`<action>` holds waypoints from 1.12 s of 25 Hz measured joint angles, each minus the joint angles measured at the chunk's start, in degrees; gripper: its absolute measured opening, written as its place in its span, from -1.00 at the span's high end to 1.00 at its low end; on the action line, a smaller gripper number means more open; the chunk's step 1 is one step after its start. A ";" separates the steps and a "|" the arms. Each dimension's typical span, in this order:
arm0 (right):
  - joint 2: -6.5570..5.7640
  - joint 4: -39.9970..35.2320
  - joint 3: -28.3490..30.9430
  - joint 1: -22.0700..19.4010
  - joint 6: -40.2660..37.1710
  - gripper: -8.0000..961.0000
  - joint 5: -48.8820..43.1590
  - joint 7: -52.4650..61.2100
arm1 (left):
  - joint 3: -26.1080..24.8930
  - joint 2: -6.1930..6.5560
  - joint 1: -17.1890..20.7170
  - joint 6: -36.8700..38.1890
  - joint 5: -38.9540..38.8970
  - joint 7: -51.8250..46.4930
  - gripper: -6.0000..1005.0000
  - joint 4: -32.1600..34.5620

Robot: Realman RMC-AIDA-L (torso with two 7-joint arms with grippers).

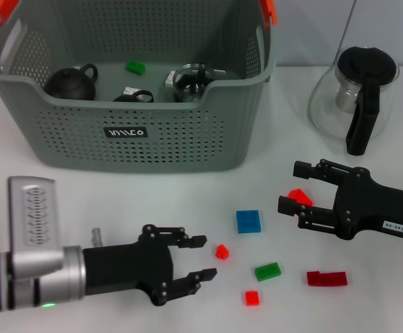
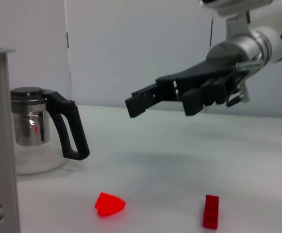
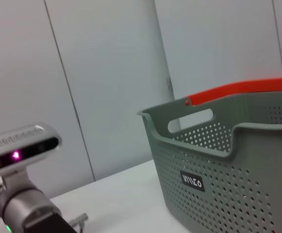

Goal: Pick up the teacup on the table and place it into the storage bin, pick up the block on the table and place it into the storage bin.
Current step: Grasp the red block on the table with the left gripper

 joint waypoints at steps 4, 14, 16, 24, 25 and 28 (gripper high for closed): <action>0.06 0.01 0.00 0.00 0.04 -0.71 0.00 0.00 | -0.38 -0.04 -2.55 -4.45 -0.45 2.92 0.00 -4.61; 0.09 0.10 -0.03 0.00 0.08 -0.71 0.00 0.00 | -0.51 -0.29 -6.34 -13.78 -3.84 9.75 0.24 -12.57; 0.09 0.10 -0.03 0.00 0.10 -0.71 0.00 0.00 | -0.51 -0.31 -6.95 -14.81 -4.01 9.91 0.23 -13.43; 0.09 0.10 -0.03 0.00 0.13 -0.71 0.00 0.00 | -0.54 -0.31 -7.41 -15.46 -5.31 10.68 0.27 -14.62; 0.09 0.10 -0.03 0.01 0.13 -0.71 0.00 0.00 | -0.53 -0.31 -7.52 -15.75 -5.31 10.73 0.28 -14.84; 0.09 0.16 -0.03 0.00 0.13 -0.71 0.00 0.00 | -0.53 -0.31 -7.95 -16.72 -5.49 11.70 0.29 -15.90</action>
